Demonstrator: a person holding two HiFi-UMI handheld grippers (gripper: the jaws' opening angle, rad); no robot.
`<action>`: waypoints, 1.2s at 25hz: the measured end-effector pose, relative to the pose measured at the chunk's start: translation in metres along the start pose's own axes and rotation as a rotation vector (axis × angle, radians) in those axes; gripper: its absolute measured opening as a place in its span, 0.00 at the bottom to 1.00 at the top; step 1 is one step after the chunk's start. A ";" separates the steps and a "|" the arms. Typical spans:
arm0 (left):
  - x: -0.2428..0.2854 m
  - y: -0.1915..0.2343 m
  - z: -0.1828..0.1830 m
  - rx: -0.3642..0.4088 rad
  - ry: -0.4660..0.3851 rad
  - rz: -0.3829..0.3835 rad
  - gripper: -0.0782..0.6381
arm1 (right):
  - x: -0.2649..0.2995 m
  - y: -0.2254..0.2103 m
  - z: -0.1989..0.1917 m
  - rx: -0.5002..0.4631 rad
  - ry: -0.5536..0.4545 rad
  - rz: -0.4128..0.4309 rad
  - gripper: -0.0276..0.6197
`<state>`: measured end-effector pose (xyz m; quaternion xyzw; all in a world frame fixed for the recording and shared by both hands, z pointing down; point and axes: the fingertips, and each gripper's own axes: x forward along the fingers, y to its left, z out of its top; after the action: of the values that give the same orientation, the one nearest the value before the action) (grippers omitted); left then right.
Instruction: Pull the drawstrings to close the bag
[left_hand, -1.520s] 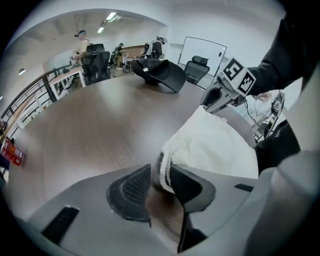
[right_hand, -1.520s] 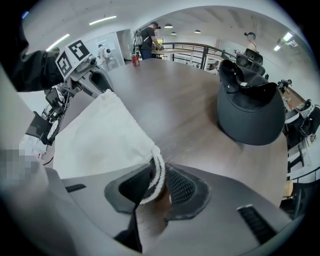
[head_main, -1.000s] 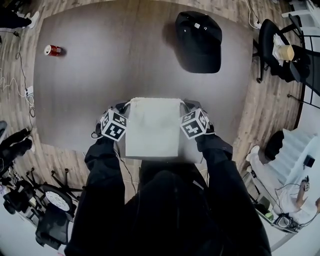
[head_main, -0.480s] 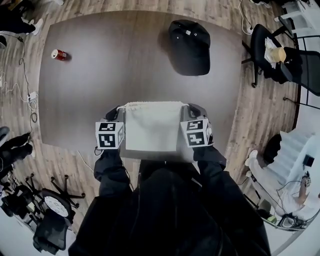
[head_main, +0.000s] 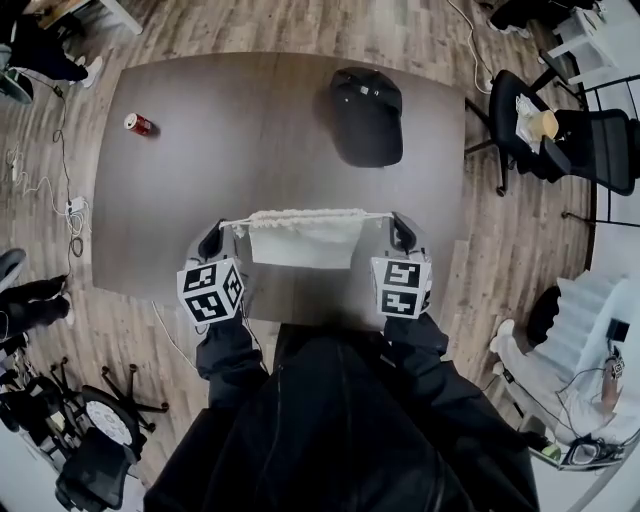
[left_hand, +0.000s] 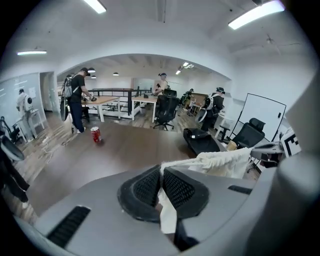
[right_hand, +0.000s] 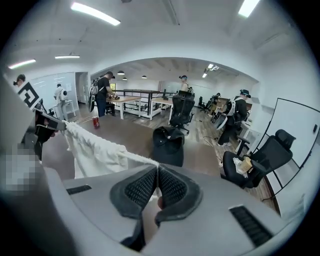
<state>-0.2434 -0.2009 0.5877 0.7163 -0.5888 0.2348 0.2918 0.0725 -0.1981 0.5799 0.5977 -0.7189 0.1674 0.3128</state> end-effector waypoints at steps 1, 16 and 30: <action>-0.006 -0.001 0.007 -0.006 -0.018 0.007 0.16 | -0.005 -0.004 0.005 0.002 -0.013 -0.006 0.09; -0.058 0.009 0.060 -0.082 -0.190 0.109 0.16 | -0.042 -0.042 0.042 0.001 -0.117 -0.069 0.09; -0.073 0.015 0.069 -0.121 -0.227 0.177 0.16 | -0.049 -0.065 0.038 0.025 -0.124 -0.094 0.09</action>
<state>-0.2732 -0.1992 0.4910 0.6646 -0.6918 0.1415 0.2442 0.1303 -0.1996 0.5111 0.6440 -0.7059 0.1241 0.2675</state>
